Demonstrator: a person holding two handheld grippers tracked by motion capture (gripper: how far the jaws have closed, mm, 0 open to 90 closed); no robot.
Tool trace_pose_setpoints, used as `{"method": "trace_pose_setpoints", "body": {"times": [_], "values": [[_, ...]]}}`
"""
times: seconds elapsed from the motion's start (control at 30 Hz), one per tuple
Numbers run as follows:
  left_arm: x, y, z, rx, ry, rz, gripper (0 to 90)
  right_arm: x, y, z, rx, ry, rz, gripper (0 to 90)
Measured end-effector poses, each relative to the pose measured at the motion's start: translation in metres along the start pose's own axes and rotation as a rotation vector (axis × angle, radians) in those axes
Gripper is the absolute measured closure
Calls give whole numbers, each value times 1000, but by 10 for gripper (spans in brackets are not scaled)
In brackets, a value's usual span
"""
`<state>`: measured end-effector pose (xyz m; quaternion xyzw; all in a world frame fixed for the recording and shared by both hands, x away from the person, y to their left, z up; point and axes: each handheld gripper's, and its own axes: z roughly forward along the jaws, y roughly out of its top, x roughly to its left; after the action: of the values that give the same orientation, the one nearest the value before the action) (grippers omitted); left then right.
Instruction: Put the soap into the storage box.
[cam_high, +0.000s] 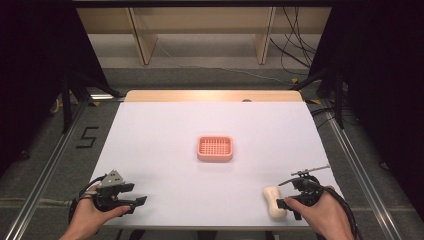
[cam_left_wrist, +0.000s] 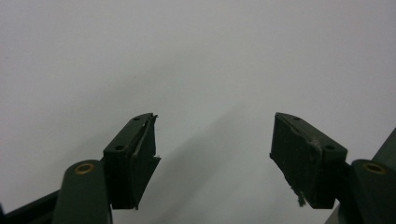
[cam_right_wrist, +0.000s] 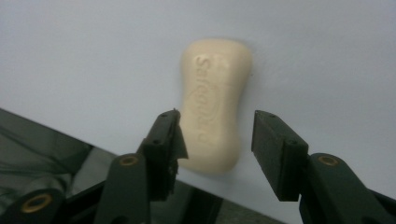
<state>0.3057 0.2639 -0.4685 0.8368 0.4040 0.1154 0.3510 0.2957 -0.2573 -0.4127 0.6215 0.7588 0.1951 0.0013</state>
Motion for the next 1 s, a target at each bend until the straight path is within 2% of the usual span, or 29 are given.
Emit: {"method": "trace_pose_setpoints", "body": {"times": [0.07, 0.1, 0.13, 0.17, 0.2, 0.23, 0.3, 0.33, 0.4, 0.43, 0.47, 0.53, 0.57, 0.6, 0.67, 0.73, 0.77, 0.83, 0.87, 0.93, 1.0], "values": [[-1, 0, -1, -4, -11, 1, 314, -2, -2, 0, 5, -27, -30, 568], [-1, 0, -1, -12, -9, -6, 314, -4, -2, 2, 0, -55, -49, 577], [-1, 0, -1, -12, 0, -8, 314, -2, -3, 2, 14, -40, -42, 587], [-1, 0, -1, -17, 14, -1, 314, -4, -3, 3, -3, -37, -75, 593], [-1, 0, -1, -17, 14, -1, 314, -4, -3, 3, -3, -37, -75, 593], [1, -1, -2, -5, -2, 14, 315, -5, -2, 4, -35, -55, -99, 631], [1, -2, -1, -8, 6, -14, 315, -2, -2, 1, -80, -32, -76, 654], [2, -2, -1, -8, 10, -13, 316, -9, 0, 1, -116, -38, -167, 668], [2, -2, -1, -6, 8, -3, 316, -10, 1, 2, -129, -51, -169, 691], [1, -1, -1, -5, 0, -16, 316, -8, 3, -1, -85, -30, -123, 690], [1, -1, -1, -10, 1, -17, 316, -6, 4, -1, -88, -26, -94, 678], [1, -1, -1, -10, -1, -18, 316, -5, 5, 0, -73, -36, -86, 662], [1, -1, 0, -9, -11, -24, 314, -1, 8, 2, -15, -40, -32, 604], [2, -1, -1, 4, -14, -10, 314, 0, 10, 4, 12, -53, -40, 609], [1, -2, 0, -6, -10, -24, 313, 1, 13, 6, 14, -63, -41, 597], [2, -2, 1, 7, -5, -19, 313, 2, 16, 9, 39, -68, -38, 569], [1, -2, 1, 5, -1, -18, 312, 1, 18, 11, 61, -82, -57, 554], [1, -2, 1, 6, -2, -17, 311, 5, 21, 13, 85, -77, -37, 517], [1, -2, 1, 6, -3, -17, 310, 2, 23, 15, 81, -91, -91, 496], [2, -1, 1, 12, -9, -17, 309, 7, 25, 16, 115, -75, -60, 476], [2, -2, 1, 4, -8, -16, 308, 10, 29, 20, 136, -71, -58, 456]]}}
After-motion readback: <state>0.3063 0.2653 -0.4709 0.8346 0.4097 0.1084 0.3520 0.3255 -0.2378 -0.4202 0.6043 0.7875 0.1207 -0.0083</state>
